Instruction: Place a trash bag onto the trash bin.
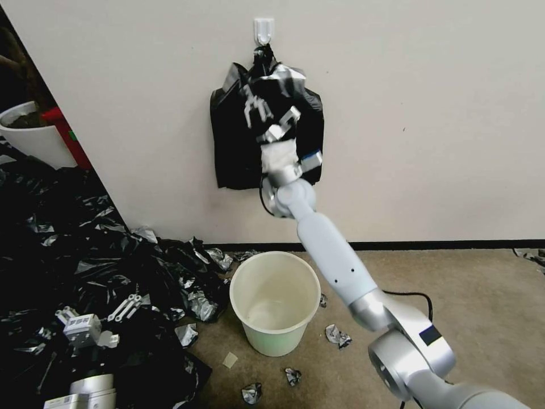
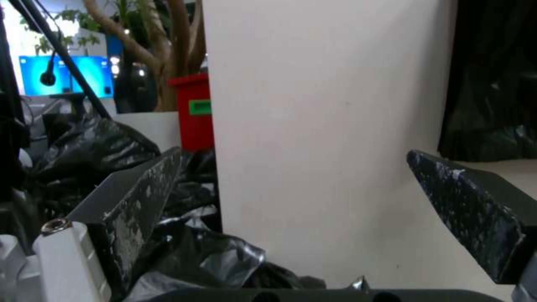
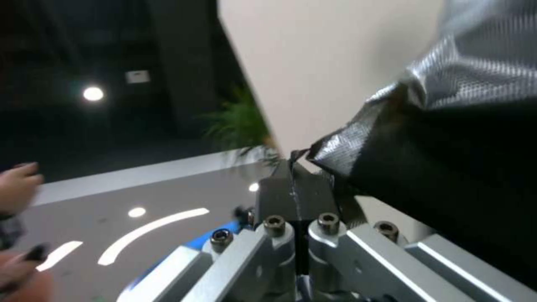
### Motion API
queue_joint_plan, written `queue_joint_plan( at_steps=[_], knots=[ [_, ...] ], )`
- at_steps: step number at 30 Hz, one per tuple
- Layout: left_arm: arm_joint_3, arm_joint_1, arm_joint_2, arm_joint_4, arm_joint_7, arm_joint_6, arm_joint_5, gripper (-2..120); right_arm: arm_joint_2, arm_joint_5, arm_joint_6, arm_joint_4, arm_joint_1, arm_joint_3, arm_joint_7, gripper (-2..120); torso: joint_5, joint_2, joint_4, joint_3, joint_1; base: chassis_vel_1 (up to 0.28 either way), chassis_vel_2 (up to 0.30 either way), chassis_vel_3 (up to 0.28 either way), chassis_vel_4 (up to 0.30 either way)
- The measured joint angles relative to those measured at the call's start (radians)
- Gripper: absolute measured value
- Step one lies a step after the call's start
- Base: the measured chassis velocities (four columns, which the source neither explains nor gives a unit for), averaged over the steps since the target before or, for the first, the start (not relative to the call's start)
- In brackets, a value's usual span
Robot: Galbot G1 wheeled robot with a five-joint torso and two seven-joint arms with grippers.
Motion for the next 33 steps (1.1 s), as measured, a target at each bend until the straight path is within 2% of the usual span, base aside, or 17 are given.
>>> queue_joint_plan(
  at_steps=[1, 2, 6, 15, 29, 33],
  knots=[
    [0.000, -0.002, 0.001, 0.003, 0.000, -0.001, 0.000, 100, 0.000, 0.000, -0.018, 0.002, -0.025, 0.000, -0.062, 0, 0.0000, 0.000, 0.0000, 0.000, 0.000, 0.000, 0.000, 0.000, 0.000],
    [0.000, -0.002, 0.001, 0.003, 0.000, -0.001, 0.000, 100, 0.000, 0.000, -0.018, 0.002, -0.025, 0.000, -0.062, 0, 0.0000, 0.000, 0.0000, 0.000, 0.000, 0.000, 0.000, 0.000, 0.000],
    [0.000, -0.006, 0.002, 0.008, 0.000, -0.002, -0.001, 100, -0.010, -0.004, -0.054, 0.013, -0.086, 0.000, -0.208, 0, 0.0000, 0.000, 0.0001, 0.000, 0.000, 0.000, 0.000, 0.000, 0.000],
    [-0.004, -0.009, 0.008, 0.010, 0.000, -0.002, -0.003, 100, -0.074, -0.053, -0.100, 0.053, -0.199, -0.007, -0.372, 0, 0.0001, 0.000, 0.0000, 0.000, 0.000, 0.000, 0.000, 0.000, 0.000],
    [0.000, -0.021, 0.036, -0.005, -0.009, -0.002, -0.031, 100, -0.138, -0.148, -0.103, 0.092, -0.322, 0.003, -0.443, 0, 0.0001, 0.000, 0.0000, 0.000, 0.000, 0.000, 0.000, 0.000, 0.000],
    [0.024, -0.025, 0.081, -0.027, -0.011, -0.019, -0.069, 100, -0.140, -0.177, -0.074, 0.099, -0.329, 0.012, -0.420, 0, 0.0000, 0.000, 0.0001, 0.000, 0.000, 0.000, 0.000, 0.000, 0.000]
  ],
)
